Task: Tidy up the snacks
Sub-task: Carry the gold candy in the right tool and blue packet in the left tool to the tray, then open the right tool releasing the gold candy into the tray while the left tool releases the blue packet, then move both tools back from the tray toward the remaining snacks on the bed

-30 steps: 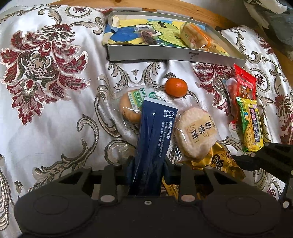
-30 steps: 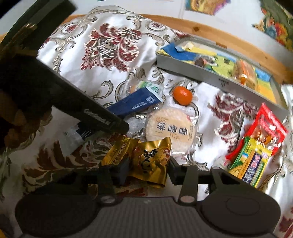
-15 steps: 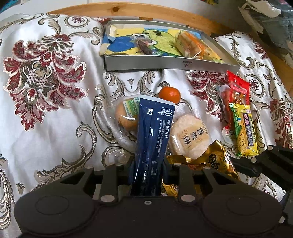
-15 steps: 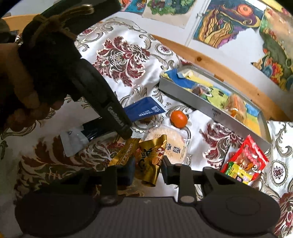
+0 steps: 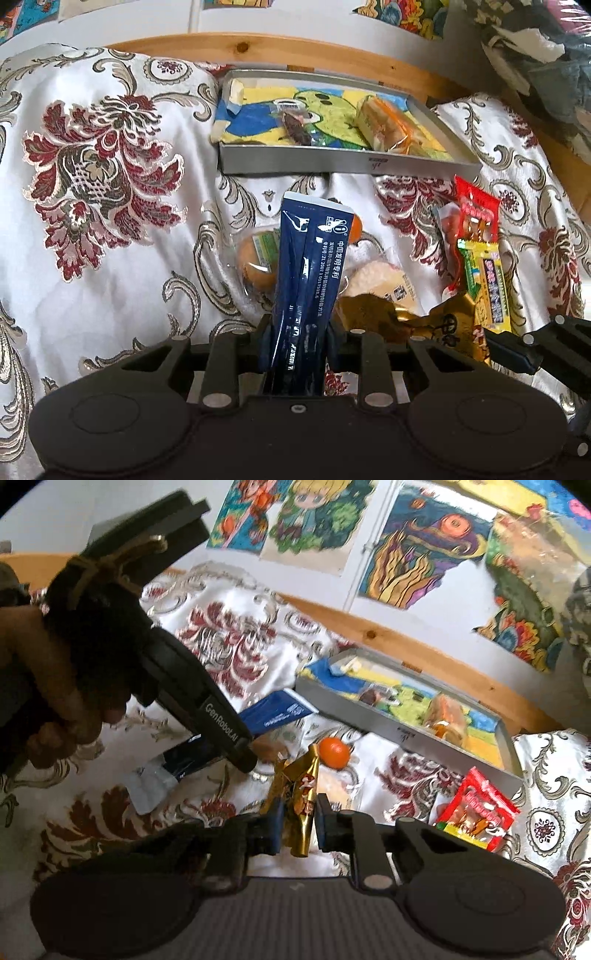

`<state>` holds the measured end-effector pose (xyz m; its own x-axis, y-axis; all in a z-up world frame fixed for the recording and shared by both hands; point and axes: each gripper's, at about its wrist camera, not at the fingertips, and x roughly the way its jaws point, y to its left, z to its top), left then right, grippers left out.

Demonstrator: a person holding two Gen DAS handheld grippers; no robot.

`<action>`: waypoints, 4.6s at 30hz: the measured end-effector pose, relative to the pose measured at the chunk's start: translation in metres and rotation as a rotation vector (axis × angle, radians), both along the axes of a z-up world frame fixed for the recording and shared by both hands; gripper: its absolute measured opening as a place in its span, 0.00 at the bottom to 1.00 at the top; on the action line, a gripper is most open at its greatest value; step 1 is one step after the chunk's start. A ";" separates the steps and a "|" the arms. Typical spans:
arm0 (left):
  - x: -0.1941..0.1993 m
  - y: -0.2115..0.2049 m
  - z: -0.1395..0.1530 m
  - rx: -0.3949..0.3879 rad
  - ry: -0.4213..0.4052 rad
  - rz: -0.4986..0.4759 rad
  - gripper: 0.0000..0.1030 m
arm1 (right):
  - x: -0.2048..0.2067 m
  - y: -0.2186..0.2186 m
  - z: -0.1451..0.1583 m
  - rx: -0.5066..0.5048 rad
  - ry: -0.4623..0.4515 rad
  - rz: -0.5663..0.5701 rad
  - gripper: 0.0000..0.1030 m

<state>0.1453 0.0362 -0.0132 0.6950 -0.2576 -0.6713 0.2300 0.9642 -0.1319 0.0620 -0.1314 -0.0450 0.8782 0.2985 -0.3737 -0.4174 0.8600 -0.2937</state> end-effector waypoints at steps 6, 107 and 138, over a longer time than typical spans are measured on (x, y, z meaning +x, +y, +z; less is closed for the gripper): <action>-0.004 -0.005 0.014 -0.009 -0.034 -0.008 0.29 | -0.007 -0.019 0.008 0.111 -0.070 -0.016 0.18; 0.015 -0.047 0.109 -0.090 -0.268 0.220 0.99 | 0.032 -0.109 0.121 0.285 -0.161 -0.313 1.00; -0.066 -0.037 0.026 -0.011 -0.058 0.157 0.99 | -0.032 -0.093 0.055 0.223 0.053 -0.343 1.00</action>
